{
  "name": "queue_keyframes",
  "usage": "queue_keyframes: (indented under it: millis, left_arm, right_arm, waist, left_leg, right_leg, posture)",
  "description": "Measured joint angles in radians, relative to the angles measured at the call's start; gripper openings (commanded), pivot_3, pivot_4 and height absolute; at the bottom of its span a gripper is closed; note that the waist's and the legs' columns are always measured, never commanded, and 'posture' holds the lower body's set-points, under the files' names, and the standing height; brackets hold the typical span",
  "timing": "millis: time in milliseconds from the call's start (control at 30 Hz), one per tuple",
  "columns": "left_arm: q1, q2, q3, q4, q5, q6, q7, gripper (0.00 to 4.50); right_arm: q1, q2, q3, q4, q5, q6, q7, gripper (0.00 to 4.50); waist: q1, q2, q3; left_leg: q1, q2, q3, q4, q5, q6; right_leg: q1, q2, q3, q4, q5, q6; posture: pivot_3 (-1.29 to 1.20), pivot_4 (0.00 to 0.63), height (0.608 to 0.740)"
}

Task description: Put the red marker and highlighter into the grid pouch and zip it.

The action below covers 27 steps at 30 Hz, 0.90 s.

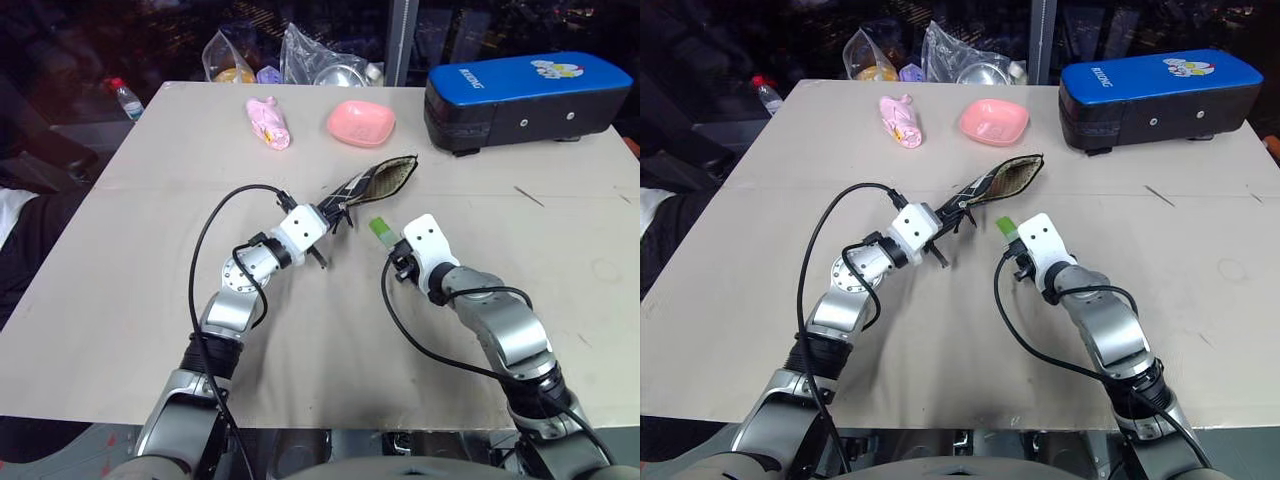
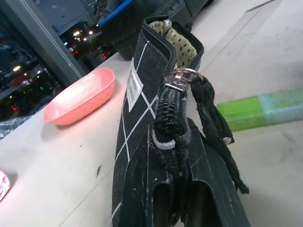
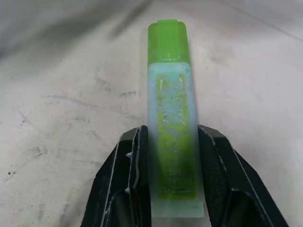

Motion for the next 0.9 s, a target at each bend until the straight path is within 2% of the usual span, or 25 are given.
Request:
queue_keyframes:
  millis: [100, 167, 267, 333, 433, 600, 900]
  left_arm:
    - [0.0, 0.0, 0.0, 0.001, 0.0, -0.003, -0.001, 0.0]
    - [-0.001, 0.0, 0.0, 0.004, 0.0, -0.006, -0.002, 0.0]
    - [-0.007, -0.005, -0.001, 0.01, 0.0, -0.006, -0.004, 0.0]
    - [-0.018, -0.012, -0.007, 0.011, -0.001, -0.009, -0.009, 0.0]
    - [-0.025, -0.016, -0.021, 0.011, 0.0, -0.016, -0.017, 0.0]
    - [-0.026, -0.017, -0.041, 0.016, 0.002, -0.031, -0.027, 0.0]
    - [-0.033, -0.013, -0.07, 0.015, 0.022, -0.056, -0.046, 0.0]
  right_arm:
    - [-0.005, -0.103, -0.063, 0.035, -0.016, -0.042, 0.004, 0.78]
    - [-0.006, -0.239, -0.095, 0.066, -0.048, -0.109, 0.037, 0.78]
    - [-0.016, -0.397, -0.105, 0.095, -0.1, -0.296, 0.111, 0.78]
    - [-0.044, -0.512, -0.073, 0.143, -0.146, -0.52, 0.193, 0.78]
    - [-0.093, -0.584, -0.057, 0.199, -0.194, -0.726, 0.262, 0.78]
    - [-0.166, -0.605, -0.005, 0.289, -0.271, -0.959, 0.35, 0.78]
    - [-0.301, -0.568, 0.072, 0.452, -0.386, -1.184, 0.425, 0.78]
  waist:
    - [0.003, 0.0, 0.0]
    - [0.0, 0.0, 0.0]
    - [-0.013, 0.0, 0.001]
    - [-0.025, 0.0, 0.001]
    - [-0.033, 0.0, 0.001]
    - [-0.031, -0.001, 0.001]
    - [-0.027, 0.0, 0.001]
  left_leg:
    - [-0.001, -0.001, 0.0, 0.0, 0.001, 0.002]
    - [-0.001, -0.002, 0.001, 0.0, 0.0, 0.004]
    - [-0.001, -0.001, 0.003, -0.002, 0.0, 0.003]
    - [0.0, 0.0, 0.003, -0.004, 0.0, 0.003]
    - [0.0, 0.001, 0.003, -0.004, 0.0, 0.002]
    - [0.0, 0.001, 0.005, -0.002, 0.001, 0.002]
    - [0.0, 0.001, 0.011, -0.002, 0.001, 0.002]
  right_leg:
    - [0.0, -0.003, 0.0, 0.0, 0.0, 0.001]
    - [0.0, -0.003, 0.0, -0.001, 0.001, 0.001]
    - [-0.002, -0.001, 0.001, -0.002, 0.0, 0.001]
    - [-0.003, 0.001, 0.002, -0.002, 0.0, 0.001]
    - [-0.003, 0.001, 0.002, -0.002, 0.0, 0.001]
    - [-0.003, 0.0, 0.002, -0.002, 0.0, 0.001]
    - [-0.003, -0.002, 0.002, -0.001, 0.0, 0.001]
  posture:
    - [0.0, 0.15, 0.686]
    - [0.0, 0.15, 0.686]
    - [0.0, 0.15, 0.686]
    - [0.0, 0.15, 0.686]
    - [0.0, 0.15, 0.686]
    - [0.0, 0.15, 0.686]
    - [0.0, 0.15, 0.686]
